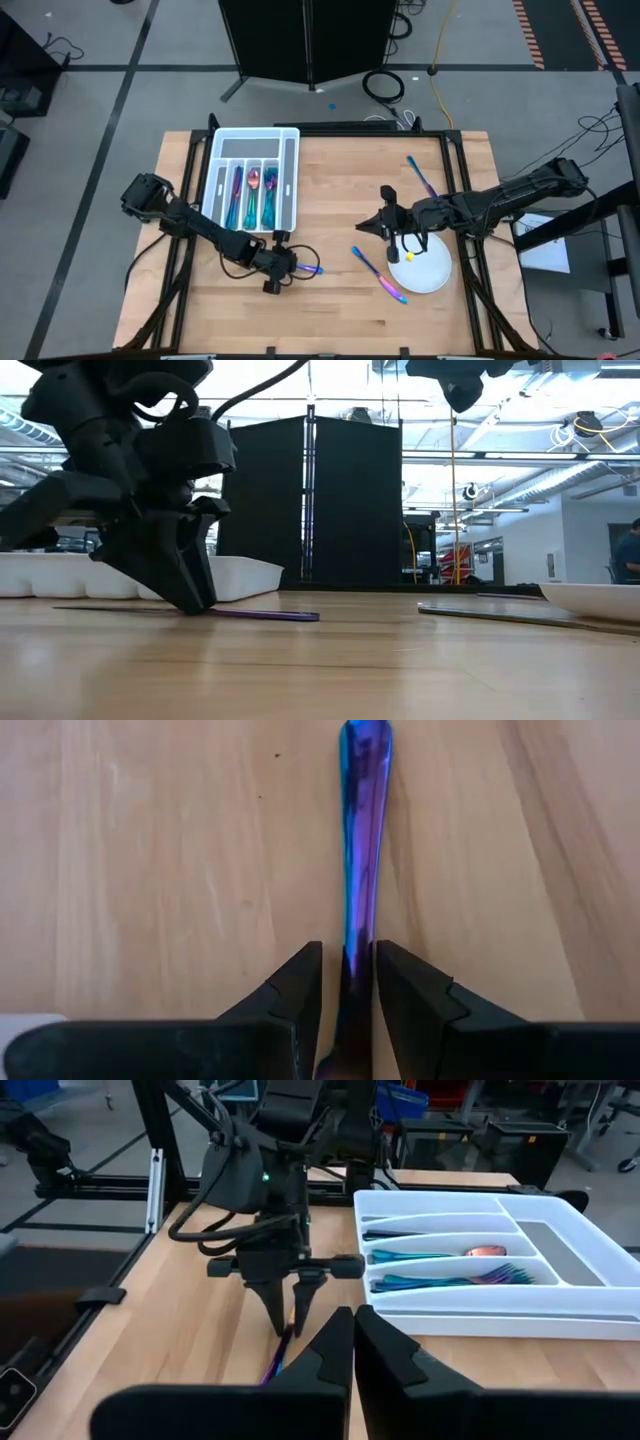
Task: Sort silverware
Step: Put the knife into the white tray
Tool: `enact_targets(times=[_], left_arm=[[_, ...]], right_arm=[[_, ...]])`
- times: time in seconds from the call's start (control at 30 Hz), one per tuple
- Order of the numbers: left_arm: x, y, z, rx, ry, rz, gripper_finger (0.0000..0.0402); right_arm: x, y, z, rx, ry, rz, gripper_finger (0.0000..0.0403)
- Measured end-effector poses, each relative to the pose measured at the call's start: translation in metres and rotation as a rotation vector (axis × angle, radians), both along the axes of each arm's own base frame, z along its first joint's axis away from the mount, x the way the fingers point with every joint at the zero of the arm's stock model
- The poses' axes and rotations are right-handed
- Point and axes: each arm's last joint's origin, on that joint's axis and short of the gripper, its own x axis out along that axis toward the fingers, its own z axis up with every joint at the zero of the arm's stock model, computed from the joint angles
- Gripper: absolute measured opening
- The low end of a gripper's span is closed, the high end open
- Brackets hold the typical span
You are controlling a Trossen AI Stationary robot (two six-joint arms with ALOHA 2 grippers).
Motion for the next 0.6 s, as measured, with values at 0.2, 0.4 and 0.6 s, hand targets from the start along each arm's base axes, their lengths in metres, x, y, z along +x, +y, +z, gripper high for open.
enact_targets(times=[0.2, 0.4, 0.6], left_arm=[[0.0015, 0.0043, -0.0003, -0.022, 0.015, -0.006, 0.0100], [0.0007, 0.0046, -0.0006, -0.030, 0.031, -0.013, 0.0100], [0.0016, 0.0075, -0.0031, -0.057, 0.049, -0.010, 0.0100]], right_arm=[[-0.0003, -0.0002, -0.0009, 0.013, 0.010, -0.005, 0.0000], [-0.0005, -0.0002, -0.0015, 0.013, 0.016, -0.006, 0.0000], [-0.0004, -0.0002, -0.0015, 0.013, 0.016, -0.006, 0.0000]])
